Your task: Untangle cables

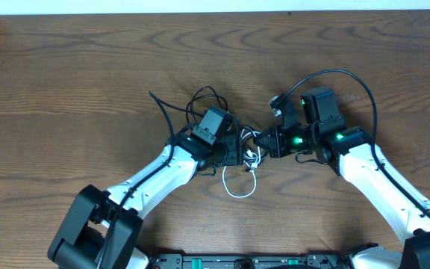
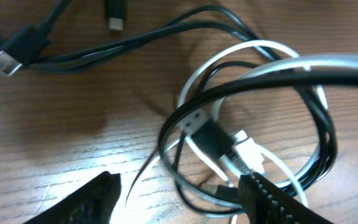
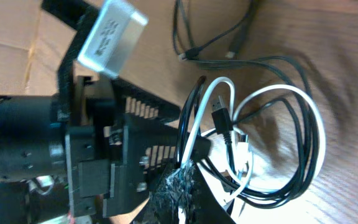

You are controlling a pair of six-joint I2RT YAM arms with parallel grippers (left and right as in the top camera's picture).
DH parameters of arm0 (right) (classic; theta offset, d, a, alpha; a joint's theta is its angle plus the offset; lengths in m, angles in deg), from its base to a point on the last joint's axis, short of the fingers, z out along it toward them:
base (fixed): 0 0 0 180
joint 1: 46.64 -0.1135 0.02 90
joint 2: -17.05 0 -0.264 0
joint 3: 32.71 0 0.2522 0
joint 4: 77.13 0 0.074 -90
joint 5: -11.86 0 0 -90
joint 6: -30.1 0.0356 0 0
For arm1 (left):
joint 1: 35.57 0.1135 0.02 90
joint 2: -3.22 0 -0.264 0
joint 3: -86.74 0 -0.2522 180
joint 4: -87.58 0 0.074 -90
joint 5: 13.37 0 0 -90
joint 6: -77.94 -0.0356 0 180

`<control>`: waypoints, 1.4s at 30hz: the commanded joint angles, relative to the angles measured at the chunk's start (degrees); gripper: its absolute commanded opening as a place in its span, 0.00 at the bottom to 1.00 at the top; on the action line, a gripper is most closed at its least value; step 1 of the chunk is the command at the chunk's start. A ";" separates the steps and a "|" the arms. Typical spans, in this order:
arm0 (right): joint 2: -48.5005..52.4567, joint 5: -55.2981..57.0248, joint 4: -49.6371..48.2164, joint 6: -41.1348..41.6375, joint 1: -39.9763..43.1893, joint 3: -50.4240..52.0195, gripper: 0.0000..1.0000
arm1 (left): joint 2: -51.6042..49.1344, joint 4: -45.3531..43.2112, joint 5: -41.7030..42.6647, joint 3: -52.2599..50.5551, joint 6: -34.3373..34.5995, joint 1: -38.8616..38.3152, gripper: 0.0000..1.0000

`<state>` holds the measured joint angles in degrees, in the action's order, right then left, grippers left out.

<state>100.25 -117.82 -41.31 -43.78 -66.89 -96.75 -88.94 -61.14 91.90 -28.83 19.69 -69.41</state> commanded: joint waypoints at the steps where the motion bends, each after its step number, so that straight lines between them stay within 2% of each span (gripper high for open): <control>1: -0.48 -5.55 0.24 0.59 -0.09 -0.07 0.01 | -0.31 -1.95 6.16 -0.31 -4.22 0.22 0.67; 7: -0.48 -5.46 1.75 0.57 -0.09 -0.07 0.01 | 0.46 -2.51 21.44 -0.31 -6.25 5.64 0.67; 15: -0.48 -5.53 1.75 0.59 -0.07 -0.07 0.01 | 0.46 -3.06 35.43 -0.31 -4.61 13.86 0.67; 20: -0.48 -5.51 1.77 0.57 -0.09 -0.07 0.01 | 0.46 -3.56 35.58 -0.31 9.81 16.50 0.66; 22: -0.48 -5.55 1.75 0.59 -0.09 -0.07 0.01 | 0.44 -4.59 37.27 -0.31 18.56 16.81 0.65; 27: -0.48 -7.87 1.73 0.59 -0.09 -0.07 0.01 | 0.44 -13.49 41.29 -0.31 27.98 16.11 0.65; 35: -0.48 -9.01 1.29 0.57 -0.09 -0.07 0.01 | 0.44 -14.88 41.75 -0.31 31.63 14.36 0.65; 42: -0.48 -17.99 -3.10 0.57 -0.11 -0.07 0.01 | 0.44 -15.30 40.81 -0.31 32.68 11.78 0.65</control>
<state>100.25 -129.56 -43.43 -43.56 -66.91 -96.73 -88.94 -76.20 132.24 -28.98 51.36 -57.13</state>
